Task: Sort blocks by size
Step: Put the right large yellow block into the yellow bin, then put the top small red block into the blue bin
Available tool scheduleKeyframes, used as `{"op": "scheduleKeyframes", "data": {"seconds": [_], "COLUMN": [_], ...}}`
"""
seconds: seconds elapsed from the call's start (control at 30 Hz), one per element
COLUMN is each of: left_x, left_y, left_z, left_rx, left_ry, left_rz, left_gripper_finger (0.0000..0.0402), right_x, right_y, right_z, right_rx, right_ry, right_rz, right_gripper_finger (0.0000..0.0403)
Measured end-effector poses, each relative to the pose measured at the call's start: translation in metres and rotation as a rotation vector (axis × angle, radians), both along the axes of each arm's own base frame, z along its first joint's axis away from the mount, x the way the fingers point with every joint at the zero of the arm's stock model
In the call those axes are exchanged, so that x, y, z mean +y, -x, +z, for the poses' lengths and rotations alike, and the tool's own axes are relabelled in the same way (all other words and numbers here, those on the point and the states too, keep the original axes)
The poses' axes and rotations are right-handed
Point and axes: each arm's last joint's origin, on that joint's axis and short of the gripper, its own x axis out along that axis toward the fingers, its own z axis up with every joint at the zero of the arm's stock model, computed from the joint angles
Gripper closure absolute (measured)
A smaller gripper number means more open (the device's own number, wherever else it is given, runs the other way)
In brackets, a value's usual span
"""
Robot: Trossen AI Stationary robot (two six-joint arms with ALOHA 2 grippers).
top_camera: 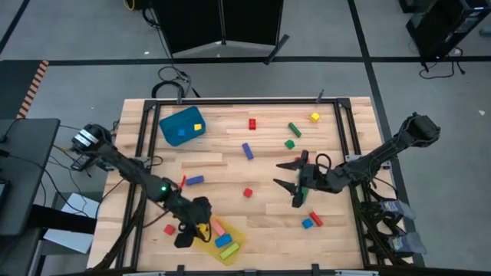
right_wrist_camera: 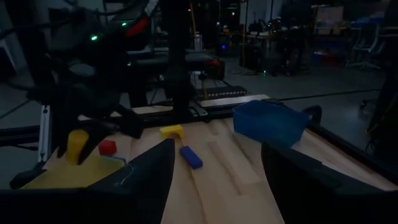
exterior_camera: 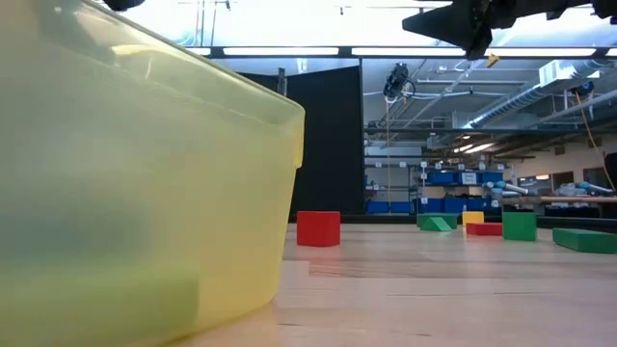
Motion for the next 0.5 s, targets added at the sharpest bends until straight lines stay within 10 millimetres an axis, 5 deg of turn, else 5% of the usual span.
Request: {"op": "scheduleKeyframes", "data": {"seconds": [0.07, 0.3, 0.5], "left_x": [0.0, 0.002, 0.004], "left_y": [-0.001, 0.001, -0.002], "left_z": [-0.002, -0.006, 0.016], "left_rx": [0.01, 0.042, -0.109], "left_ry": [-0.01, -0.043, -0.113], "left_rz": [0.041, 0.056, 0.06], "left_gripper_finger": [0.025, 0.008, 0.005], "right_x": [-0.002, -0.011, -0.006], "right_y": [-0.001, -0.004, -0.019], "right_z": [0.0, -0.014, -0.041], "right_rx": [-0.002, 0.085, 0.208], "right_ry": [-0.018, -0.103, -0.131], "right_rz": [-0.011, -0.048, 0.008], "right_gripper_finger": [0.0152, 0.0144, 0.0122]}}
